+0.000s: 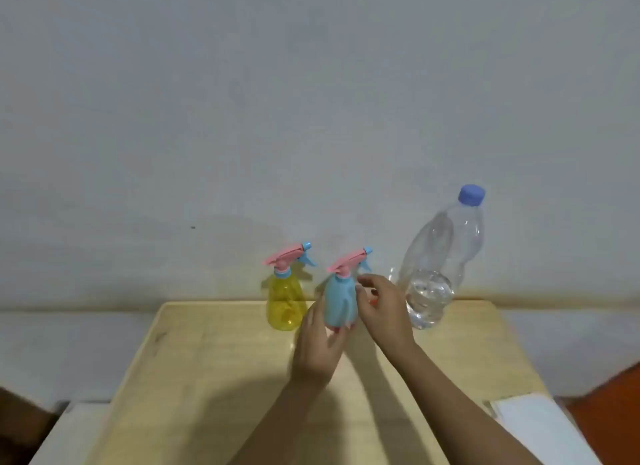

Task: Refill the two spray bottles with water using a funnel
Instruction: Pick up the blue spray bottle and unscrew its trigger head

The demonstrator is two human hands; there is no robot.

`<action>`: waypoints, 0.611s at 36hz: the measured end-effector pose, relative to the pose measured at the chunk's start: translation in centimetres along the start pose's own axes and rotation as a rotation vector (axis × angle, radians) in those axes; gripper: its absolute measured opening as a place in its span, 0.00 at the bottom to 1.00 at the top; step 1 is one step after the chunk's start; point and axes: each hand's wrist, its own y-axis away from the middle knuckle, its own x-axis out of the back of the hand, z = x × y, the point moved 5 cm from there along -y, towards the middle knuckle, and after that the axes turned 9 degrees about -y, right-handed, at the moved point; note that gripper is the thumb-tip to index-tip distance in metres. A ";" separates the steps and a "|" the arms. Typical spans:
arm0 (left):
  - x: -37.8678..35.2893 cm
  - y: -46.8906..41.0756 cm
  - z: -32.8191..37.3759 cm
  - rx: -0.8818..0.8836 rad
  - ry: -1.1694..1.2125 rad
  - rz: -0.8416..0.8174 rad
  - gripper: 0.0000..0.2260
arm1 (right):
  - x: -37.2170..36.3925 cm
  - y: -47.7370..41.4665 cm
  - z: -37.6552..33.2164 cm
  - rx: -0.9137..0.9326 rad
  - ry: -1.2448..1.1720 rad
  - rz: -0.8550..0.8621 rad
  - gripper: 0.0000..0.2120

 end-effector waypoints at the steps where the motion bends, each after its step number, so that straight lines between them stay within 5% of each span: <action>1: -0.6 -0.4 -0.9 0.016 0.032 0.012 0.31 | -0.6 -0.1 0.7 -0.005 0.004 0.016 0.11; 6: -3.6 -3.2 -3.7 0.136 0.065 -0.190 0.31 | -3.6 -1.3 2.9 -0.027 0.035 0.037 0.14; 22: -4.6 -5.4 -5.5 -0.043 0.056 -0.067 0.46 | -4.1 -3.8 4.2 -0.205 -0.293 0.147 0.06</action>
